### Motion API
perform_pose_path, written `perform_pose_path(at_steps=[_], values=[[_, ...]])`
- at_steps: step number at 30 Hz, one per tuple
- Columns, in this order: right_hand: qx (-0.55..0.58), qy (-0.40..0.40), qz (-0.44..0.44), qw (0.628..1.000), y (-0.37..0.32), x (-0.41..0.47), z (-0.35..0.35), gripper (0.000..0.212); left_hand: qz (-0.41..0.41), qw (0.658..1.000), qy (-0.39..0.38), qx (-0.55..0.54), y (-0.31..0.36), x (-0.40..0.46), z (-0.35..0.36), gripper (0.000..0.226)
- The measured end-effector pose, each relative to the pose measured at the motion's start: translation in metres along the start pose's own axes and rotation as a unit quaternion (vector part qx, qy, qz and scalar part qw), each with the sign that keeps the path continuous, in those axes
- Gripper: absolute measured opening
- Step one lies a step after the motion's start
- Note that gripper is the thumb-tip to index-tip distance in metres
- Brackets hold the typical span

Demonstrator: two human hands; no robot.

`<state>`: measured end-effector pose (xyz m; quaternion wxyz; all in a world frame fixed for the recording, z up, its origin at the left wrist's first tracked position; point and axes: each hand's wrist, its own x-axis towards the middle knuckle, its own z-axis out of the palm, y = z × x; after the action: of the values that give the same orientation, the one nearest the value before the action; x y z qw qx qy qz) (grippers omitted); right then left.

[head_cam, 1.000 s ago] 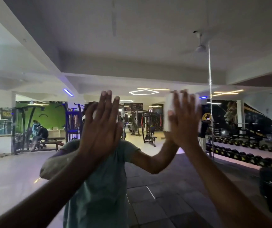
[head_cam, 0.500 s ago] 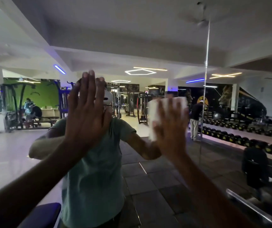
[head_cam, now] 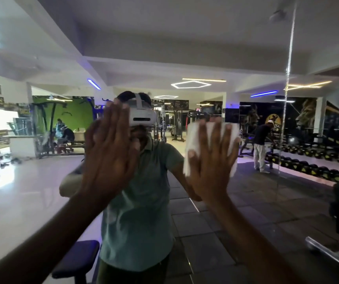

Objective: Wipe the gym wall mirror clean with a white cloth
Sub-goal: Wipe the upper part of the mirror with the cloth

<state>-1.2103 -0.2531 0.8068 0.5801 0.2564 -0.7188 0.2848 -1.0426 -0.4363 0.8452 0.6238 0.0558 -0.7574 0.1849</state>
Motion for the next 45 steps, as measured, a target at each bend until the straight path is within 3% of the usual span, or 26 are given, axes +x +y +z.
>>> perform_pose_path(at_steps=[2,4,8,12,13,15,17,18,19,22,24,26,28,30,32,33,35,37,39,40,42,45], values=[[0.007,0.036,0.139,0.990,-0.030,0.016,0.002,0.068,-0.023,0.999,0.006,0.021,-0.029,-0.012,-0.013,0.068],[0.033,0.034,0.151,0.987,-0.087,0.011,0.004,0.071,-0.030,0.998,0.011,0.047,-0.059,-0.023,-0.023,0.067],[0.069,-0.067,-0.095,0.991,-0.186,-0.040,0.004,0.071,-0.010,0.998,0.030,0.060,-0.108,-0.038,-0.039,0.064],[0.035,-0.067,-0.199,0.977,-0.160,-0.026,0.007,0.068,-0.059,0.994,0.005,0.091,-0.169,-0.046,-0.064,0.068],[0.018,-0.050,-0.174,0.983,-0.142,-0.013,0.008,0.066,-0.064,0.993,-0.002,0.099,-0.185,-0.050,-0.069,0.069],[0.007,0.003,-0.017,1.000,-0.117,0.012,0.006,0.065,-0.061,0.994,-0.009,0.088,-0.202,-0.056,-0.075,0.070],[0.011,0.041,0.161,0.986,-0.145,0.024,0.007,0.069,-0.050,0.996,0.006,0.079,-0.204,-0.059,-0.074,0.070],[0.007,0.044,0.187,0.981,-0.177,0.022,0.008,0.072,-0.048,0.995,0.017,0.081,-0.204,-0.059,-0.073,0.070],[0.015,0.032,0.155,0.987,-0.214,0.013,0.008,0.074,-0.048,0.995,0.024,0.080,-0.203,-0.060,-0.072,0.069],[0.047,-0.046,-0.074,0.995,-0.285,-0.021,0.008,0.072,-0.036,0.997,0.023,0.058,-0.211,-0.059,-0.074,0.070],[0.028,-0.053,-0.172,0.983,-0.272,-0.015,0.006,0.069,-0.016,0.999,0.007,0.036,-0.220,-0.059,-0.081,0.071],[0.001,-0.031,-0.189,0.981,-0.233,0.016,0.002,0.068,-0.006,1.000,0.004,0.029,-0.228,-0.059,-0.088,0.070],[-0.043,0.003,-0.099,0.994,-0.184,0.056,-0.002,0.069,-0.010,0.999,0.000,0.034,-0.236,-0.055,-0.095,0.070],[-0.038,0.039,0.072,0.996,-0.147,0.090,-0.010,0.072,-0.002,0.999,-0.005,0.044,-0.241,-0.046,-0.101,0.069],[-0.016,0.085,0.215,0.973,-0.162,0.104,-0.009,0.075,0.012,0.999,-0.001,0.046,-0.241,-0.034,-0.102,0.068],[-0.026,0.104,0.245,0.964,-0.190,0.101,-0.007,0.073,0.017,0.999,0.002,0.041,-0.240,-0.027,-0.101,0.068],[-0.044,0.081,0.172,0.981,-0.256,0.073,0.001,0.072,0.026,0.999,0.001,0.029,-0.235,-0.018,-0.096,0.069],[-0.024,-0.002,-0.029,0.999,-0.302,0.033,0.003,0.075,0.030,0.999,0.004,0.027,-0.233,-0.014,-0.088,0.069],[-0.004,-0.039,-0.181,0.983,-0.291,0.020,0.001,0.071,0.036,0.999,0.013,0.037,-0.235,-0.017,-0.082,0.067],[0.002,-0.034,-0.205,0.978,-0.271,0.029,-0.002,0.068,0.042,0.998,0.019,0.042,-0.236,-0.018,-0.080,0.066],[-0.015,-0.007,-0.151,0.988,-0.215,0.055,-0.003,0.067,0.050,0.997,0.028,0.049,-0.236,-0.020,-0.079,0.065],[-0.038,0.031,0.068,0.996,-0.144,0.089,-0.012,0.072,0.050,0.996,0.031,0.061,-0.234,-0.019,-0.078,0.065]])
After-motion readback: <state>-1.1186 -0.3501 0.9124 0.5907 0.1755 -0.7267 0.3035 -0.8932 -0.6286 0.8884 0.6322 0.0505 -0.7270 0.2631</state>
